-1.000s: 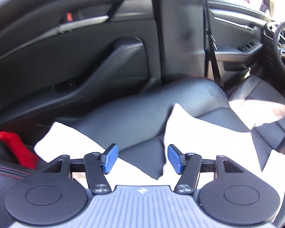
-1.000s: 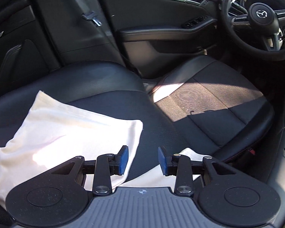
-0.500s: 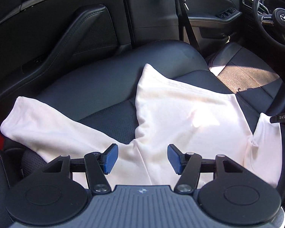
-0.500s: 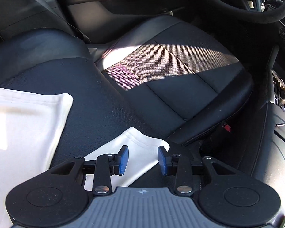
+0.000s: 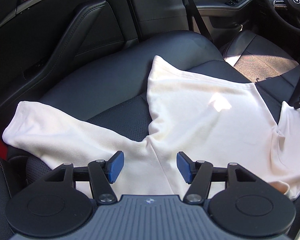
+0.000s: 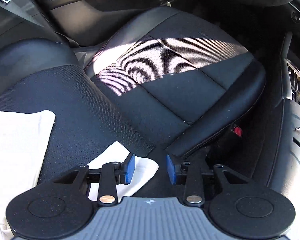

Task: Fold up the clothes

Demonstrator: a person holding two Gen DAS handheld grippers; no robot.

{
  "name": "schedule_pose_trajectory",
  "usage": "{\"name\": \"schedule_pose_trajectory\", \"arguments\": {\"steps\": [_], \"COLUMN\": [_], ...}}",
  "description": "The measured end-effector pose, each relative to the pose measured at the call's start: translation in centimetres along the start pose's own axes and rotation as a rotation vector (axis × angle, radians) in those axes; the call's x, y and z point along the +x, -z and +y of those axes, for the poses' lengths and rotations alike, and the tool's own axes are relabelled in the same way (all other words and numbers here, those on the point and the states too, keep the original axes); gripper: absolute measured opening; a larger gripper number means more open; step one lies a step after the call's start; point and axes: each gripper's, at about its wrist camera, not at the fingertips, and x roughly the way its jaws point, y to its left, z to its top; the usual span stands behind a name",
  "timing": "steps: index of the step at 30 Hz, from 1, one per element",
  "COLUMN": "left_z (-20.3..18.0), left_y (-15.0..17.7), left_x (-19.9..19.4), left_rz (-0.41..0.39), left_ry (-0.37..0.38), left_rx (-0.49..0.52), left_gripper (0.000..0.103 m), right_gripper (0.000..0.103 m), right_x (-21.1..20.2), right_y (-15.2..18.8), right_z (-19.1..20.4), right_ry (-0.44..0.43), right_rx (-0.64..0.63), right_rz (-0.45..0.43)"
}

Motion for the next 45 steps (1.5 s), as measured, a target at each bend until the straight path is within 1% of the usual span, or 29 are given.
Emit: {"name": "schedule_pose_trajectory", "arguments": {"steps": [4,5,6,8,11,15,18,20,26,30,33,36,38,41,43,45], "left_z": [-0.5,-0.6,-0.7,-0.9,-1.3,-1.8,-2.8,-3.8,-5.8,-6.4,-6.1,-5.3,-4.7,-3.9,-3.5,-3.3], "left_y": [-0.2,-0.2,-0.2,-0.3,-0.4,-0.6,-0.9,-1.1,-0.8,0.3,1.3,2.4,3.0,4.1,4.2,3.6], "left_x": [-0.2,-0.2,-0.3,-0.3,-0.3,-0.3,-0.1,0.2,1.9,2.1,1.3,-0.4,-1.3,-2.7,-3.7,-4.6], "left_rz": [-0.006,-0.006,-0.006,-0.006,-0.007,-0.009,-0.009,-0.004,0.059,0.087,0.085,0.091,0.093,0.089,0.074,0.040], "left_ry": [0.010,0.011,0.012,0.014,0.016,0.027,0.047,0.093,0.200,0.224,0.249,0.286,0.291,0.295,0.299,0.300], "left_rx": [0.013,0.015,0.017,0.022,0.029,0.039,0.051,0.070,0.083,0.117,0.142,0.154,0.172,0.204,0.210,0.197], "left_gripper": [0.062,0.063,0.064,0.064,0.064,0.066,0.068,0.071,0.071,0.069,0.068,0.065,0.063,0.063,0.063,0.063], "right_gripper": [0.035,0.033,0.030,0.016,0.007,0.006,0.006,0.006,0.006,0.006,0.006,0.006,0.006,0.006,0.006,0.006], "right_x": [1.3,1.4,1.4,1.6,1.1,-0.8,-3.4,-5.1,-9.8,-12.4,-13.7,-14.7,-15.4,-16.6,-17.5,-18.4], "right_y": [-0.3,-0.4,-0.5,-0.5,-0.2,-0.2,-0.4,-0.5,-0.6,-0.4,-0.1,0.3,0.7,1.3,1.6,2.0], "right_z": [-0.4,-0.4,-0.3,0.0,0.0,-0.5,-0.9,-0.9,-0.6,-0.3,0.0,0.9,1.5,2.3,2.7,3.1], "right_ry": [-0.038,-0.045,-0.051,-0.050,-0.063,-0.085,-0.137,-0.167,-0.249,-0.291,-0.312,-0.332,-0.350,-0.378,-0.400,-0.416], "right_rx": [0.013,0.010,0.004,-0.014,-0.003,0.036,0.069,0.078,0.083,0.077,0.065,0.052,0.044,0.026,0.012,0.000], "right_rz": [0.037,0.040,0.046,0.051,0.031,-0.036,-0.102,-0.142,-0.248,-0.302,-0.324,-0.340,-0.350,-0.369,-0.384,-0.402]}}
